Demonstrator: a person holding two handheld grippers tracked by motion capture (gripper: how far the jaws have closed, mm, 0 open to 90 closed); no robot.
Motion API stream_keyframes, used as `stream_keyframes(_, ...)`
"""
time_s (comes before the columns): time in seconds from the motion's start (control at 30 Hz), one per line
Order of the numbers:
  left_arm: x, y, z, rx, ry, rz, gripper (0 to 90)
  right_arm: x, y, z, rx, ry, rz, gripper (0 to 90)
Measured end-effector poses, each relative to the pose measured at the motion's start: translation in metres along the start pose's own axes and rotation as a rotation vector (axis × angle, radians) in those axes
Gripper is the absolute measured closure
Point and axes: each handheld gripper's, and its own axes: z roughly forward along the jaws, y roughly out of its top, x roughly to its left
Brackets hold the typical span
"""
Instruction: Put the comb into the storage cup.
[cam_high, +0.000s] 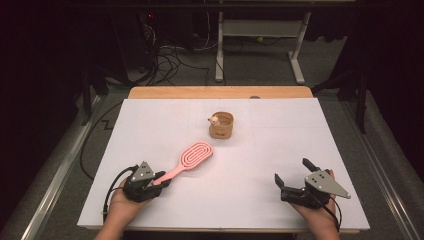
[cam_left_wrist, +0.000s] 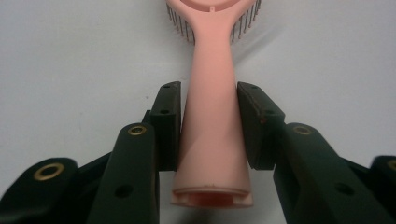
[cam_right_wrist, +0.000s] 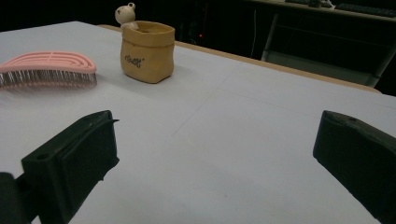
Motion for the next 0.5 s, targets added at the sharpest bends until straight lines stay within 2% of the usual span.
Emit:
stream_keyframes(0.3,-0.003,-0.002,-0.006,-0.002,0.005,0.008,63.3,-0.001,0.000,-0.002,-0.002,-0.006,0.005,0.5)
stream_keyframes(0.5,-0.009,-0.015,-0.017,0.012,0.012,0.006,63.3,-0.001,0.001,-0.001,-0.003,-0.001,0.003,0.5)
